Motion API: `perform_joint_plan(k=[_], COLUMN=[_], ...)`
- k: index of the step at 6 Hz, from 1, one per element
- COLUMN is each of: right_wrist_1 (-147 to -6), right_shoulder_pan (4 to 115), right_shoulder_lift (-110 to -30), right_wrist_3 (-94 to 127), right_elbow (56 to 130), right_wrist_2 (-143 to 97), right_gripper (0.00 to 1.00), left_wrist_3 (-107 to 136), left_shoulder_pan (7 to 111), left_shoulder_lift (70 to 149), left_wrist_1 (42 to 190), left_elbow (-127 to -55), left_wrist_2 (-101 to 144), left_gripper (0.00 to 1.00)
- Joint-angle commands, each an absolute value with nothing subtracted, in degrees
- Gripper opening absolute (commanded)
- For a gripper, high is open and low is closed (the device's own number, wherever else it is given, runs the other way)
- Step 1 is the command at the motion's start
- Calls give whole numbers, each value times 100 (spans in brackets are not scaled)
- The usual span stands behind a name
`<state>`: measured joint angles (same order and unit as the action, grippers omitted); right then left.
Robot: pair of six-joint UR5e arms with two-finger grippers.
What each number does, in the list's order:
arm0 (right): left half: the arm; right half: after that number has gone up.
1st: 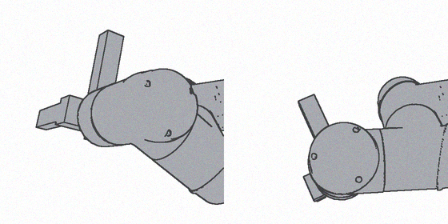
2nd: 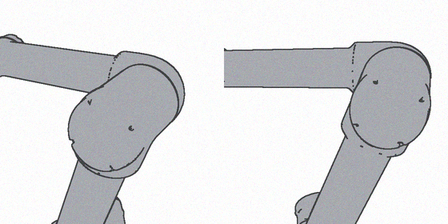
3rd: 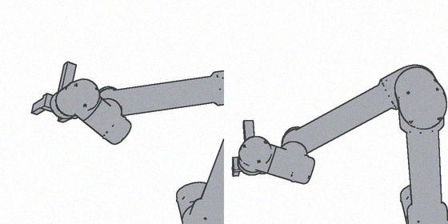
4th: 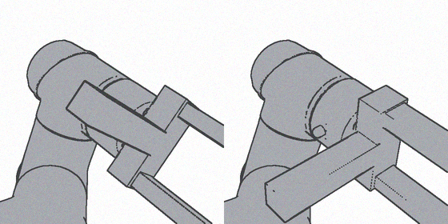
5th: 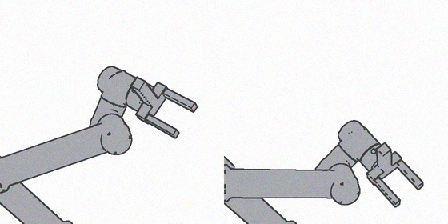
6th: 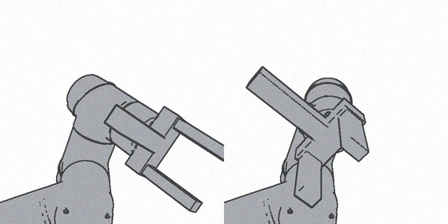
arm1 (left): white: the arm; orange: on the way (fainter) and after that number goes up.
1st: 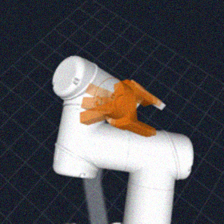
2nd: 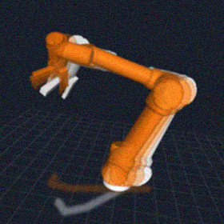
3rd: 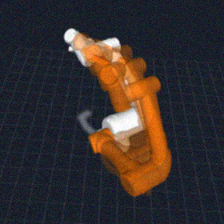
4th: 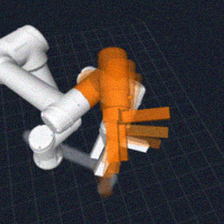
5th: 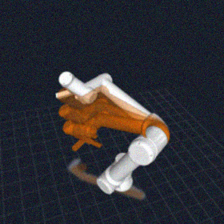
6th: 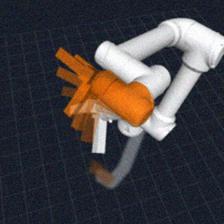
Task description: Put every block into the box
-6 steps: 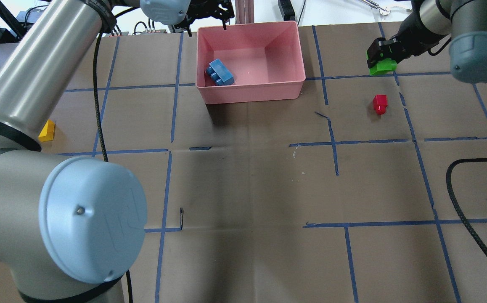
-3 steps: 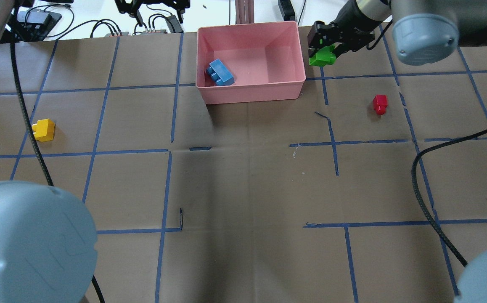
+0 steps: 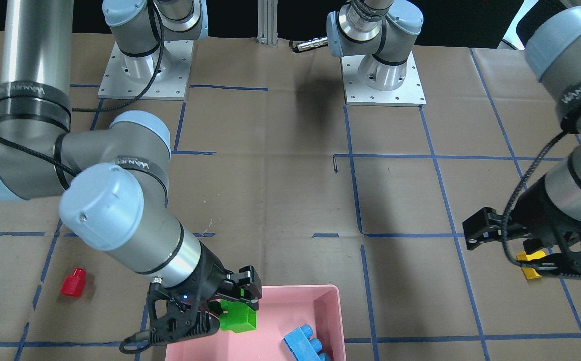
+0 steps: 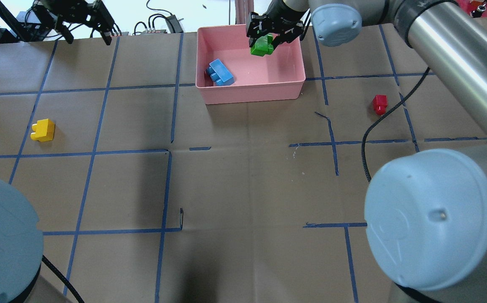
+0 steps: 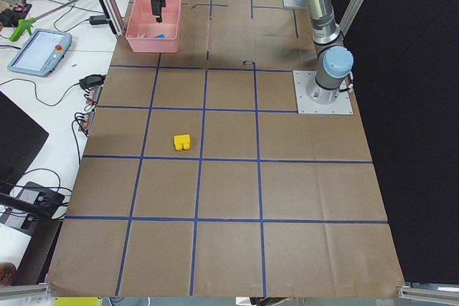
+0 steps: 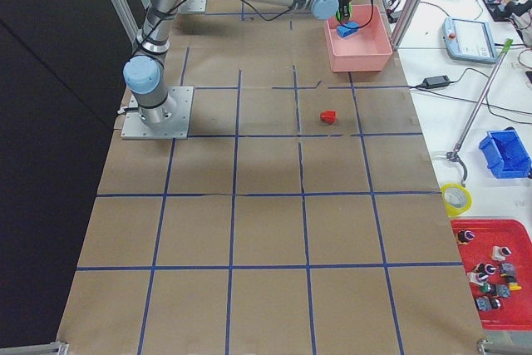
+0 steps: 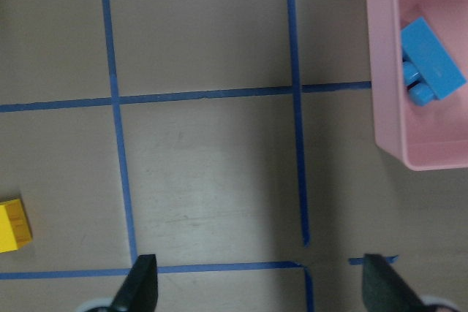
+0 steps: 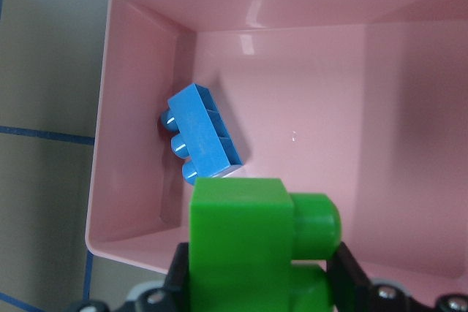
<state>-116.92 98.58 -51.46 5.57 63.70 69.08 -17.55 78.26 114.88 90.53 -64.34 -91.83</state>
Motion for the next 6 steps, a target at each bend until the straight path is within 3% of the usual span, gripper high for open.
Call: perform_joint_plan(k=[1,2,3,6], right_wrist_1=[-11681,-11707,-11698,-11550], right_shoulder_pan=[9975,9976,9976,9923], right_shoulder_lift=[-4563,-4527,-4509,-4693], right_wrist_3=[554,528,545,388], right_elbow=[5924,5898,5897,5460], right_wrist_2=[6891,6899,6908,7109], right_gripper=[24,81,100,100], left_wrist_3=[-2397,-2521,-2740,-2865], left_shoulder_pan=[7035,6605,6270,5670], left_shoulder_lift=[11391,11408,11426,11566], left_wrist_1=[8965,8939,8738,6905], left_elbow=[-6906,-7082,-7301,-8311], left_wrist_2=[-9167,-9158,-9158,-9211], left_gripper=[97,96,95,94])
